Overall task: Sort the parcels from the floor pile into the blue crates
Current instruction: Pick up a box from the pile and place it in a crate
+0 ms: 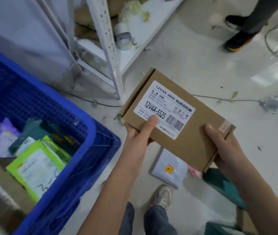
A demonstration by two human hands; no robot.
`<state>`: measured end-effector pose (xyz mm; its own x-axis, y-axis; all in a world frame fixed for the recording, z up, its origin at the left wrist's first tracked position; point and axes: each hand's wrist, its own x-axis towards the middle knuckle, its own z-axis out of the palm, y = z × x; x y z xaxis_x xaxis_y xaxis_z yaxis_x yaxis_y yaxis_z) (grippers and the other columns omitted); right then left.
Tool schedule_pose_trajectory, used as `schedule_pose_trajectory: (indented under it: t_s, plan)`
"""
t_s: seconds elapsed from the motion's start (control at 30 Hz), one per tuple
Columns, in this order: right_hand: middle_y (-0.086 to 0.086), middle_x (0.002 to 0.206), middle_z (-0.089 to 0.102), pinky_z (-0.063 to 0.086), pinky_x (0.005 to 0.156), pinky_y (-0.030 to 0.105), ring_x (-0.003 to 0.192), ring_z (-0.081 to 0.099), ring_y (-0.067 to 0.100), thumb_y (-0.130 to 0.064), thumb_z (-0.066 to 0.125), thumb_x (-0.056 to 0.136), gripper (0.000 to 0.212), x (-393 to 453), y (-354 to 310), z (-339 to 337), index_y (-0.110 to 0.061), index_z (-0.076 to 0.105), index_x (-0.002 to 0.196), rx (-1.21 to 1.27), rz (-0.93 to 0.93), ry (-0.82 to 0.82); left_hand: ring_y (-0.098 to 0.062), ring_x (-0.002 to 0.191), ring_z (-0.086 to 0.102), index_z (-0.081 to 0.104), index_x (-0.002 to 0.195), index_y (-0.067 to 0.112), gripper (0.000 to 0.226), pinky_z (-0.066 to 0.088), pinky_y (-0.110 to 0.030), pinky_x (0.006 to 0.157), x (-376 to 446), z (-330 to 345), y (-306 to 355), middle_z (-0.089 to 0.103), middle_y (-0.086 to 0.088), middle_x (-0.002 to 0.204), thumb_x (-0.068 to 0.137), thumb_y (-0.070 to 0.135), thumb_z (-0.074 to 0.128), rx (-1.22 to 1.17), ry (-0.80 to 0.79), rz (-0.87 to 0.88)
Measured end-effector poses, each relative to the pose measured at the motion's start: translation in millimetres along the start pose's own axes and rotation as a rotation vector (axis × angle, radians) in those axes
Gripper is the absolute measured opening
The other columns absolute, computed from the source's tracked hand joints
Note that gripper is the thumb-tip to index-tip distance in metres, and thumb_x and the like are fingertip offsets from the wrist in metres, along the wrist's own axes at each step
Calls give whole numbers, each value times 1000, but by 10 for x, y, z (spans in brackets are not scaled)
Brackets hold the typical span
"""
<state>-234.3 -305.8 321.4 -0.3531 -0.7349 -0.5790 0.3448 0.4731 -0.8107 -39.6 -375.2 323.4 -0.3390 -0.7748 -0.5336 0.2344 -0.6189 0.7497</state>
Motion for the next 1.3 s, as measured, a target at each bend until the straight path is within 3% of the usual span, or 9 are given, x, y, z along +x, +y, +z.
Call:
schedule_pose_trajectory:
  t_s: [0.17, 0.37, 0.53, 0.63, 0.73, 0.9, 1.03, 1.17, 1.3]
  plan:
    - [-11, 70, 74, 56, 50, 21, 59, 70, 3, -32, 60, 70, 22, -47, -536, 940, -27, 61, 92, -71, -74, -92, 0, 93, 68, 57, 109, 36, 52, 52, -27, 89, -395, -657, 733, 72, 21, 98, 63, 38, 79, 55, 206, 122]
    - [-10, 77, 75, 53, 49, 18, 64, 71, 5, -27, 73, 62, 37, 93, -973, 2556, -25, 62, 98, -371, -157, -427, 4, 85, 67, 51, 122, 34, 69, 53, -23, 79, -964, -1920, 1522, 69, 22, 89, 58, 47, 72, 159, 537, 304]
    - [-11, 100, 70, 53, 55, 19, 77, 70, 0, -34, 69, 70, 48, 179, -771, 3731, -30, 52, 114, -301, -200, -574, -3, 94, 68, 59, 115, 31, 43, 52, -24, 82, -1221, -2872, 1777, 72, 13, 106, 74, 43, 65, 148, 628, 305]
    - [-4, 111, 65, 56, 74, 32, 99, 67, 14, -24, 67, 83, 29, 276, -455, 4286, -31, 57, 110, -417, -249, -637, -6, 84, 71, 55, 117, 19, 28, 57, -24, 75, -1155, -3394, 1735, 70, 2, 106, 90, 22, 58, -9, 781, 322]
    - [-10, 121, 57, 50, 95, 37, 116, 54, 15, -22, 63, 87, 45, 380, -104, 4696, -34, 49, 128, -665, -343, -768, -6, 83, 67, 49, 120, 18, 27, 56, -25, 74, -1007, -3762, 1608, 65, 2, 108, 94, 18, 54, -49, 872, 279]
    - [-19, 120, 50, 36, 79, 2, 99, 46, -4, -15, 59, 90, 58, 691, 228, 5154, -27, 35, 141, -881, -401, -775, -17, 96, 61, 46, 120, 17, 30, 49, -31, 88, -656, -4212, 1468, 61, -2, 116, 92, 21, 57, 61, 921, 94]
    - [-1, 138, 46, 35, 92, 18, 110, 44, 7, -13, 53, 93, 57, 942, 450, 5408, -17, 29, 145, -1081, -401, -779, -27, 105, 58, 48, 125, 5, 37, 48, -42, 97, -375, -4507, 1416, 59, -10, 118, 89, 9, 59, 53, 931, -48]
    - [10, 128, 52, 42, 96, 29, 117, 51, 24, -8, 52, 90, 48, 1203, 651, 5597, -10, 36, 135, -1208, -377, -726, -22, 80, 54, 51, 109, 9, 20, 47, -34, 79, -42, -4683, 1356, 58, -9, 91, 90, 4, 55, 2, 914, -141]
    - [16, 141, 39, 36, 109, 37, 128, 42, 29, -14, 57, 88, 63, 1463, 878, 5722, -2, 24, 140, -1304, -358, -627, -22, 74, 53, 54, 105, 10, 15, 55, -32, 69, 367, -4856, 1237, 57, -12, 94, 91, 4, 52, 1, 909, -201]
